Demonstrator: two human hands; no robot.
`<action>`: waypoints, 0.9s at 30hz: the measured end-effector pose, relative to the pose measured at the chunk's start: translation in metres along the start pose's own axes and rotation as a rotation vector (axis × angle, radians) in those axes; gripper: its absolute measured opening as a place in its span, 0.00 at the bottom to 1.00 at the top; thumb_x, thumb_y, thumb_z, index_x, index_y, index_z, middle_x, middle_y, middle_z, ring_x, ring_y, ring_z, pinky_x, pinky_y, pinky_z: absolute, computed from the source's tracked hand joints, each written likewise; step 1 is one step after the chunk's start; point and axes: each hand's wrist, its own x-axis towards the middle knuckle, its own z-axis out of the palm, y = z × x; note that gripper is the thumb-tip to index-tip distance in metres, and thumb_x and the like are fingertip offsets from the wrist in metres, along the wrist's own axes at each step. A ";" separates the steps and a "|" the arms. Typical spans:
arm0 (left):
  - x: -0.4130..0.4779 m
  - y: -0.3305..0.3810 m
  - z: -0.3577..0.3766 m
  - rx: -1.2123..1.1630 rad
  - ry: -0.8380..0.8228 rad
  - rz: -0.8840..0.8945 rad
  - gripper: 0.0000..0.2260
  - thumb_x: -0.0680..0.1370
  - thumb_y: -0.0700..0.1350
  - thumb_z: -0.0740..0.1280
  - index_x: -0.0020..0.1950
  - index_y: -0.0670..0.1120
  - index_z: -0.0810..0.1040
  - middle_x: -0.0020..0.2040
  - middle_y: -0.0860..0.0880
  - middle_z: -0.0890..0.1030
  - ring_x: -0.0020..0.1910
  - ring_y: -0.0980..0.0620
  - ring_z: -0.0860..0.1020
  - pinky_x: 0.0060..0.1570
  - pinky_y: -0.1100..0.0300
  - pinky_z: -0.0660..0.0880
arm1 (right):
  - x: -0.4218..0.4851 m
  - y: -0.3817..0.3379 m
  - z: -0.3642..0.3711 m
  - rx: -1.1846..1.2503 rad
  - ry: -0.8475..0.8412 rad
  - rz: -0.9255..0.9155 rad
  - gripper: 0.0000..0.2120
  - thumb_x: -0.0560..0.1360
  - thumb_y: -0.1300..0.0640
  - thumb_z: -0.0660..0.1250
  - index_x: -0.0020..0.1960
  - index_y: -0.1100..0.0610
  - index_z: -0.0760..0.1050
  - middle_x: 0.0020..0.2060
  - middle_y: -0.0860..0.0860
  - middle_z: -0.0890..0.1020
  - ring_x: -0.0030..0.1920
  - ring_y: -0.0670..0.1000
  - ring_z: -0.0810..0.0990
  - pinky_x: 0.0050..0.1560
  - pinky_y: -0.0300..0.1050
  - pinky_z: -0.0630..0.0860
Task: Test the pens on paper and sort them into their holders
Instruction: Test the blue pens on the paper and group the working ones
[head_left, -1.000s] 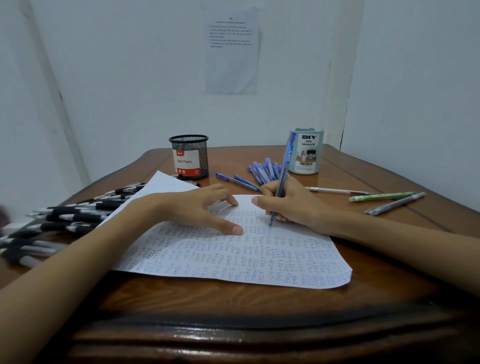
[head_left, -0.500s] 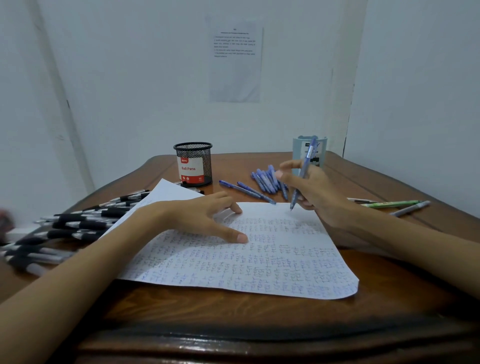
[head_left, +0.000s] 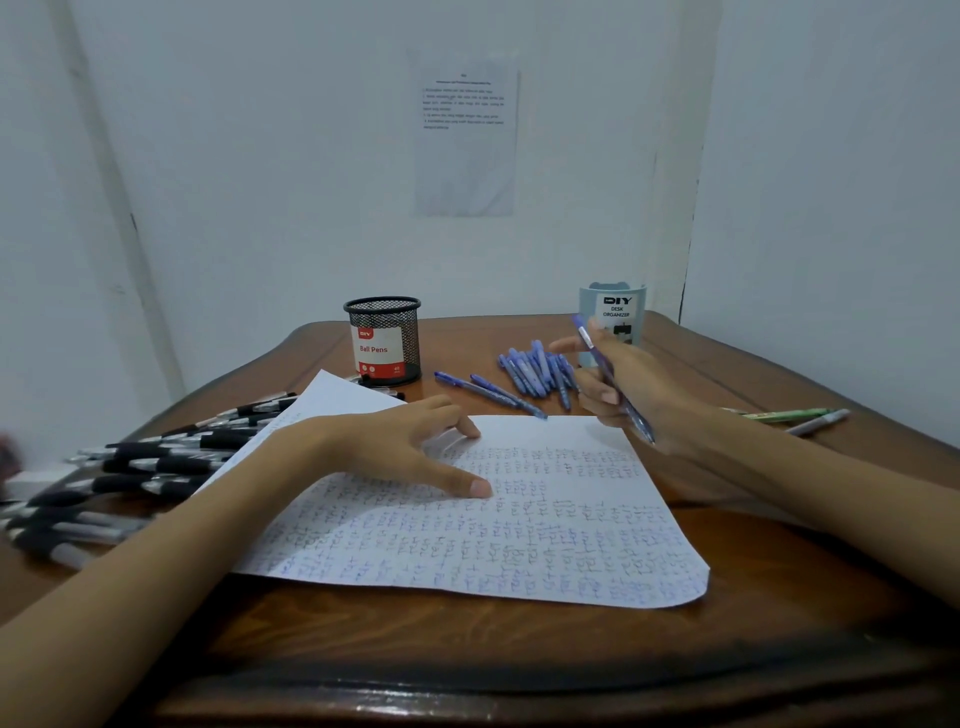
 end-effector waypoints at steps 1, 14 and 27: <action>0.000 0.000 0.000 0.002 0.001 0.001 0.36 0.64 0.66 0.60 0.70 0.54 0.63 0.70 0.57 0.61 0.64 0.59 0.61 0.61 0.62 0.60 | 0.001 0.001 -0.001 0.010 -0.017 0.015 0.20 0.81 0.45 0.48 0.53 0.56 0.74 0.18 0.48 0.63 0.18 0.44 0.57 0.19 0.32 0.55; 0.002 -0.003 0.000 -0.006 0.004 0.001 0.34 0.64 0.66 0.61 0.68 0.55 0.63 0.68 0.58 0.61 0.63 0.59 0.61 0.62 0.61 0.60 | 0.015 0.000 0.007 -0.337 0.080 -0.082 0.13 0.82 0.54 0.54 0.47 0.56 0.75 0.18 0.45 0.70 0.19 0.42 0.64 0.20 0.35 0.62; 0.006 -0.010 0.001 -0.008 0.012 0.000 0.30 0.71 0.63 0.64 0.70 0.54 0.63 0.62 0.60 0.62 0.61 0.58 0.63 0.64 0.57 0.63 | 0.110 0.019 0.038 -1.365 0.188 -0.019 0.20 0.80 0.46 0.54 0.56 0.61 0.75 0.60 0.60 0.72 0.65 0.59 0.65 0.60 0.51 0.66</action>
